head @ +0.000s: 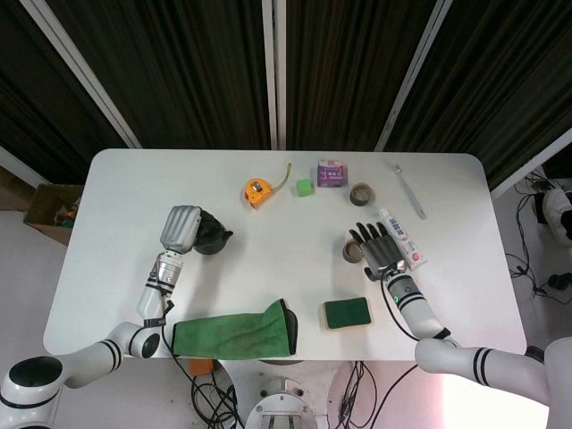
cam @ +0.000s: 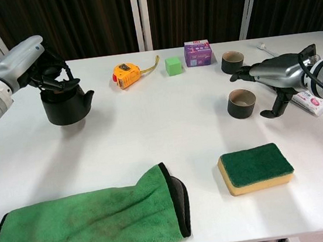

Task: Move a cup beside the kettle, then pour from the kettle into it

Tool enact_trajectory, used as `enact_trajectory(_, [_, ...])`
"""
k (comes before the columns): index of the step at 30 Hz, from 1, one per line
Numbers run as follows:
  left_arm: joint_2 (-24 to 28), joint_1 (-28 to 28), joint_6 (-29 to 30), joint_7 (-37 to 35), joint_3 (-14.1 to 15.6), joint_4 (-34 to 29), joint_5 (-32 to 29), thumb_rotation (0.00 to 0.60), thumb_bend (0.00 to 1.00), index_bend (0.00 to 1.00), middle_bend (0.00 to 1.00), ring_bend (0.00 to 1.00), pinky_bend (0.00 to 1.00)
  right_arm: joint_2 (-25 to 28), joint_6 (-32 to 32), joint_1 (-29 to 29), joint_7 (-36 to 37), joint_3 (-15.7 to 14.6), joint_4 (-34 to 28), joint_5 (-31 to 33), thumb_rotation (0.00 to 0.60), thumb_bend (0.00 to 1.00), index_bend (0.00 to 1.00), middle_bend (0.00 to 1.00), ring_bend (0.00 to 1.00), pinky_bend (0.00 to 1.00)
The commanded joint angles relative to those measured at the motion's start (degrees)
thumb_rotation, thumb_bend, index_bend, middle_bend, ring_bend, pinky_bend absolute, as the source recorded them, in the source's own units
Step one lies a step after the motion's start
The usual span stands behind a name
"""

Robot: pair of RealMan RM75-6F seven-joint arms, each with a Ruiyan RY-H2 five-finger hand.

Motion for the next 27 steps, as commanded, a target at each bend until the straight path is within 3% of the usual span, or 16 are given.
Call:
enact_trajectory(1, [0.0,0.0,-0.1,0.0,0.0,0.1,-0.1,0.600,0.30,1.00,1.00,1.00,0.71,-1.3,-0.6,1.2,0.9,-0.2,1.9,0.6,0.600,0.32,0.00,0.00,0.00,0.00])
enact_trajectory(11, [0.5,0.1,-0.2,-0.2,-0.2,0.0,-0.4,0.600,0.31,1.00,1.00,1.00,0.71,-5.0,-0.7,3.0,4.2,-0.9,7.3,-1.7,0.600,0.33,0.01,0.00,0.00,0.00])
enact_trajectory(16, [0.5,0.2,-0.3,-0.2,-0.1,0.0,-0.5,0.600,0.31,1.00,1.00,1.00,0.71,-5.4,-0.5,3.3,4.7,-1.5,8.2,-1.6,0.600,0.33,0.12,0.00,0.00,0.00])
enact_trajectory(27, [0.2,0.4,-0.5,-0.4,0.1,0.6,-0.6,0.600,0.31,1.00,1.00,1.00,0.71,-5.7,0.0,3.9,5.1,-2.1,9.1,-0.4,0.600,0.33,0.24,0.00,0.00,0.00])
